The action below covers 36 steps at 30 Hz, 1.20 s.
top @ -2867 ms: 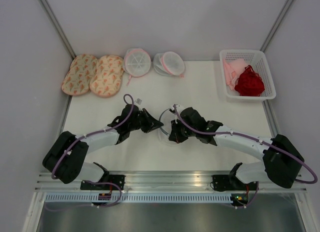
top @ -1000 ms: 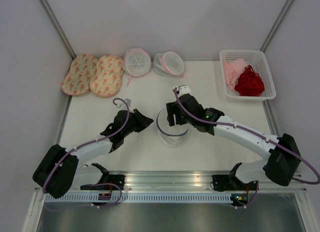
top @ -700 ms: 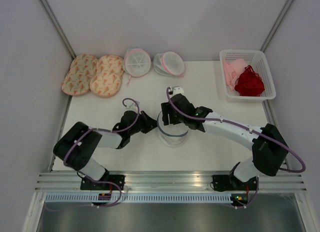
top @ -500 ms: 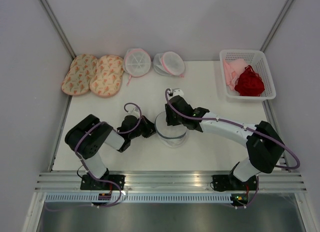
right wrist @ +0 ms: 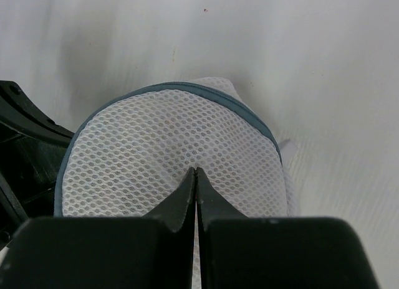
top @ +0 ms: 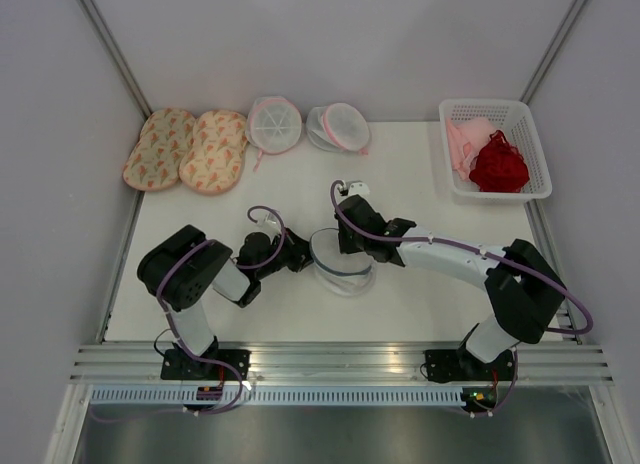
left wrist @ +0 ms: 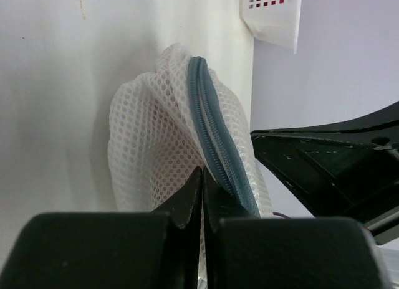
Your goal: Unzip the laundry bag and remove the bra
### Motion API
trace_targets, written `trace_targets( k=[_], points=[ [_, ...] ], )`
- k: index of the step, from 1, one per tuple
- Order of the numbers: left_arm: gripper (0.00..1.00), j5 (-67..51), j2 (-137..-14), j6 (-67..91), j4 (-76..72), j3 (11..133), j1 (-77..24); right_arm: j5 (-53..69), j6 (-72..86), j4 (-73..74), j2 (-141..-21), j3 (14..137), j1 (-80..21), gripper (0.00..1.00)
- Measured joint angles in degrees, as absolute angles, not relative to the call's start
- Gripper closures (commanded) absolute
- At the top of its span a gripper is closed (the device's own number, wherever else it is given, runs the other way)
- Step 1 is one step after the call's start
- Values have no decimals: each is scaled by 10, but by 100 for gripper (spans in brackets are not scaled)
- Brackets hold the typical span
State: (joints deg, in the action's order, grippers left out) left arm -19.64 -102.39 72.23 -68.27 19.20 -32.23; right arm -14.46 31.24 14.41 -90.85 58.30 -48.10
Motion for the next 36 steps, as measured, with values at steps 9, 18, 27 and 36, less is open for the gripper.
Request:
trace_targets(
  k=[9, 18, 27, 36],
  points=[
    [98, -199, -1042, 757, -709, 185, -322, -161, 321, 125, -915, 570, -481, 99],
    [98, -210, -1022, 763, -726, 179, -322, -352, 369, 229, -917, 582, -484, 99],
    [98, -211, -1013, 763, -732, 174, -322, -501, 434, 344, -861, 583, -485, 100],
    [98, -196, -905, 717, -624, 212, -322, -400, 376, 251, -748, 526, -480, 40]
  ],
)
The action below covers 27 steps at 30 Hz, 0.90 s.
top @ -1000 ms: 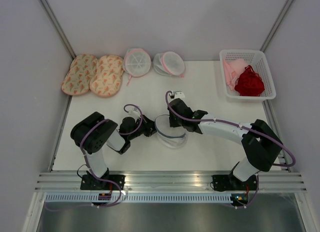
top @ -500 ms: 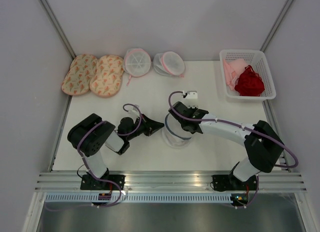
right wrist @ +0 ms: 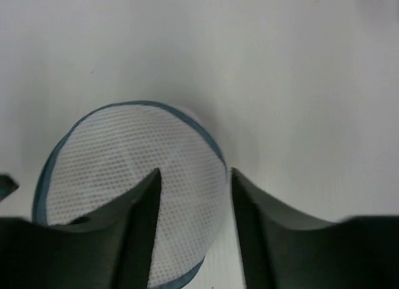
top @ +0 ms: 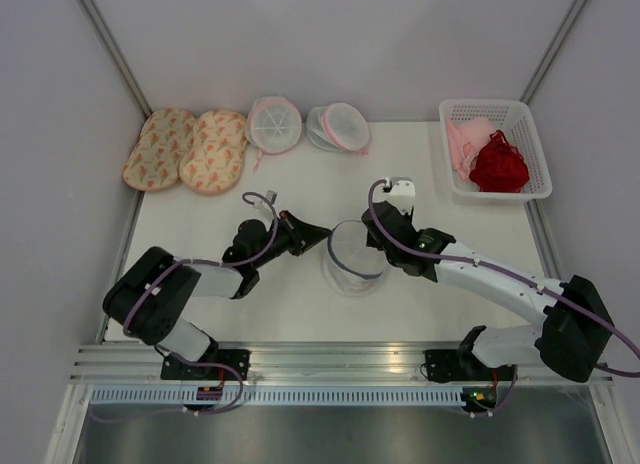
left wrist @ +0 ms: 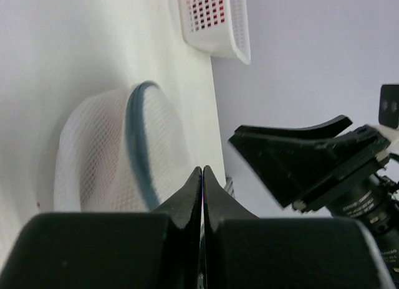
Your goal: Unzip the laundry bag and remove the bra
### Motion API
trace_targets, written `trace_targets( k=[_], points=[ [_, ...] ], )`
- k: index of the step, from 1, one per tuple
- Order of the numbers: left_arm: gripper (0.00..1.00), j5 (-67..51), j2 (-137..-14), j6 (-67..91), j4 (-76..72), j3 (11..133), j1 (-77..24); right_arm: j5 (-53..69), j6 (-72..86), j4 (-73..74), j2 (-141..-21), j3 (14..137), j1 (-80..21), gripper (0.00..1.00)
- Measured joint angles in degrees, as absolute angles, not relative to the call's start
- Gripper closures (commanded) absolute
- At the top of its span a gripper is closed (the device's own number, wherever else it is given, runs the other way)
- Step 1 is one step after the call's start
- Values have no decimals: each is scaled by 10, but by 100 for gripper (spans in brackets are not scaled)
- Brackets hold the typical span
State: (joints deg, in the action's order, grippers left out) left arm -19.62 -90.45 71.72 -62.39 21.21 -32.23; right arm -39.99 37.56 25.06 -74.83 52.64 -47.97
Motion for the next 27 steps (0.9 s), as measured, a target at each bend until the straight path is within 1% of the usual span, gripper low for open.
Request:
trace_targets(
  k=[3, 5, 8, 11, 14, 16, 22, 25, 26, 27],
  points=[
    [98, -168, -843, 670, -507, 262, -322, -293, 344, 199, -751, 520, -465, 35],
    [98, -146, -816, 640, -444, 294, -322, -235, 329, 167, -766, 523, -458, 35],
    [98, -105, -799, 603, -352, 333, -321, -178, 316, 142, -795, 536, -455, 35],
    [98, -74, -799, 583, -279, 351, -318, -164, 309, 139, -824, 564, -456, 35],
    [98, -58, -802, 569, -228, 351, -315, -186, 306, 142, -854, 599, -455, 34],
    [98, -55, -803, 564, -210, 351, -315, -184, 306, 140, -877, 616, -446, 34],
    [98, -58, -807, 554, -192, 351, -315, -126, 306, 133, -935, 629, -404, 33],
    [98, -75, -822, 553, -205, 351, -315, -102, 308, 137, -939, 629, -404, 38],
    [98, -80, -828, 553, -210, 351, -315, -97, 308, 137, -938, 629, -406, 46],
    [98, -83, -836, 553, -214, 351, -315, -90, 307, 138, -937, 629, -407, 52]
  ],
)
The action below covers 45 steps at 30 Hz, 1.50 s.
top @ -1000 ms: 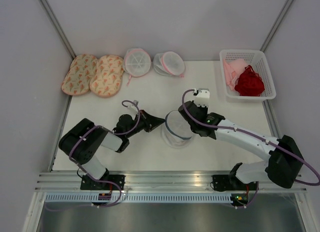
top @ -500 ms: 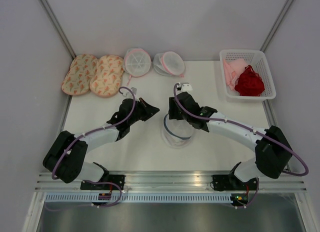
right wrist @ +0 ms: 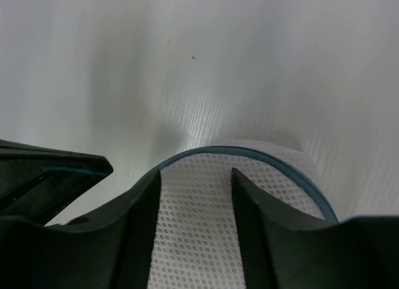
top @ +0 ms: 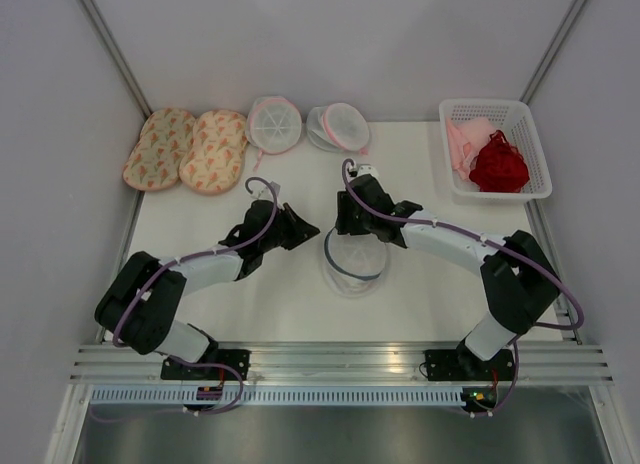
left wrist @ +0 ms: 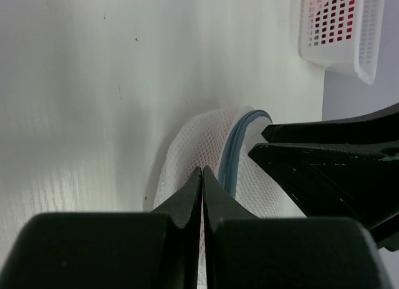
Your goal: Unzip the laundry bag and remove the bra
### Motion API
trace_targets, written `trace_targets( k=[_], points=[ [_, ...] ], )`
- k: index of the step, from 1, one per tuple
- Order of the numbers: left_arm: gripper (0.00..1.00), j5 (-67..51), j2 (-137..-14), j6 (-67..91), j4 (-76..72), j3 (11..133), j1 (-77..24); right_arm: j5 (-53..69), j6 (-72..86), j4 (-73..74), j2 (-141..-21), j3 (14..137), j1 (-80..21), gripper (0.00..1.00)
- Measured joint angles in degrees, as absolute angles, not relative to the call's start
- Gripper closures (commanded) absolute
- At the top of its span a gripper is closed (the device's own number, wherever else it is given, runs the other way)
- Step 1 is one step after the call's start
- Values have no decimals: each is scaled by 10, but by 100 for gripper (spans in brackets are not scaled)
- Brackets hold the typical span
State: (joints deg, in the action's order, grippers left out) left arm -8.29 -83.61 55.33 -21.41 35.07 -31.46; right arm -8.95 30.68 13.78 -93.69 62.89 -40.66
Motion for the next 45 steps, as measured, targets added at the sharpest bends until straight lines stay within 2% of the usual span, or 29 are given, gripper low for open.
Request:
trace_targets(
  k=[1, 2, 4, 5, 6, 8, 18, 21, 22, 25, 27, 31, 34, 40, 45],
  points=[
    [98, -87, -842, 553, -219, 349, -314, -85, 307, 137, -936, 628, -408, 59],
    [98, -92, -845, 553, -229, 345, -314, -77, 306, 137, -932, 625, -408, 72],
    [98, -97, -848, 553, -241, 339, -314, -61, 305, 137, -920, 610, -411, 77],
    [98, -100, -849, 553, -243, 339, -313, -51, 302, 138, -912, 599, -412, 86],
    [98, -106, -851, 553, -247, 339, -313, -38, 298, 138, -903, 588, -412, 92],
    [98, -113, -857, 552, -255, 339, -312, -17, 293, 139, -889, 567, -413, 97],
    [98, -148, -869, 547, -258, 327, -312, 41, 262, 199, -861, 514, -451, 99],
    [98, -160, -860, 548, -254, 304, -311, 21, 256, 232, -850, 514, -470, 91],
    [98, -169, -857, 547, -250, 299, -310, 15, 256, 239, -845, 514, -475, 73],
    [98, -207, -851, 547, -241, 292, -309, 1, 254, 258, -815, 514, -487, 53],
    [98, -251, -851, 548, -247, 290, -310, -10, 253, 265, -791, 515, -488, 47],
    [98, -345, -864, 550, -281, 281, -322, -30, 253, 279, -762, 529, -488, 45],
    [98, -373, -872, 550, -283, 276, -332, -44, 257, 284, -760, 548, -489, 44],
    [98, -360, -874, 547, -235, 273, -333, -102, 274, 315, -801, 604, -548, 39],
    [98, -330, -874, 544, -196, 267, -333, -154, 293, 352, -860, 653, -612, 40]
  ],
)
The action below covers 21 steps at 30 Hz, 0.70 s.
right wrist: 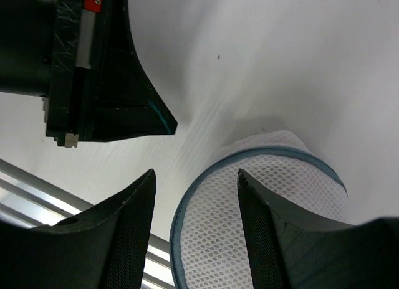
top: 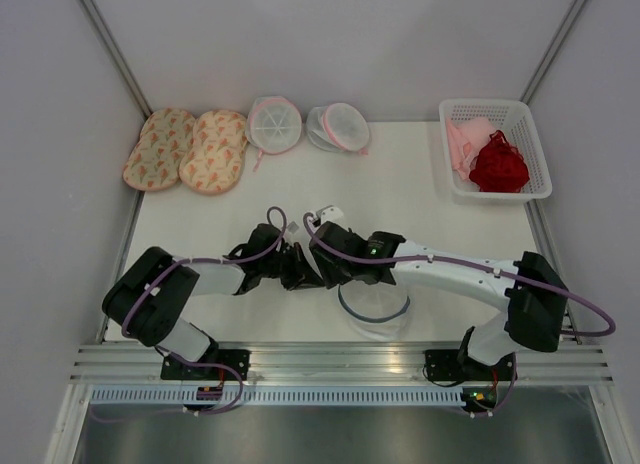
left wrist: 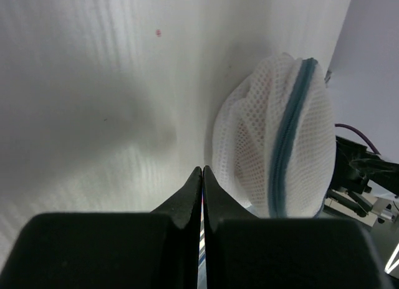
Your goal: Unzip the laundry bag and remove the bra
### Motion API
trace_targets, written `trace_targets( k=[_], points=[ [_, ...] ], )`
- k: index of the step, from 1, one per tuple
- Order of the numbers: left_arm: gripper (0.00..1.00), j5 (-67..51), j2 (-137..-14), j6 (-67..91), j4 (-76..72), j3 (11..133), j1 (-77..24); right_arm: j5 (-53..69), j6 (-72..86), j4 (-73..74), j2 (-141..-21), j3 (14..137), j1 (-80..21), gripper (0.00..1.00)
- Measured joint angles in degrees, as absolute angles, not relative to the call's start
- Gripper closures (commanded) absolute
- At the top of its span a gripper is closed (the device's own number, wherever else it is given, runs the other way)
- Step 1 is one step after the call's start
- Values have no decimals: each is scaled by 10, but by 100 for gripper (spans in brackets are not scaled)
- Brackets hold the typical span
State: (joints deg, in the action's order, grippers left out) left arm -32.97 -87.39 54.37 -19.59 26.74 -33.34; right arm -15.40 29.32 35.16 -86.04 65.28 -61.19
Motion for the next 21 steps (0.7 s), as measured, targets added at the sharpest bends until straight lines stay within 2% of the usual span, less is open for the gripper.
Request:
trace_targets(
  k=[8, 13, 14, 17, 18, 21],
  points=[
    [98, -284, -853, 541, -151, 234, -315, -291, 366, 482, -973, 753, -695, 42],
    [98, -270, -827, 539, -141, 219, -306, -344, 420, 550, -1021, 768, -738, 52],
    [98, -269, -824, 539, -140, 219, -305, -350, 431, 563, -1028, 768, -744, 56],
    [98, -269, -820, 539, -140, 216, -305, -369, 458, 592, -1040, 768, -752, 81],
    [98, -269, -820, 539, -140, 215, -305, -375, 465, 599, -1041, 768, -752, 99],
    [98, -268, -817, 539, -139, 212, -305, -394, 486, 619, -1041, 768, -752, 100]
  ],
)
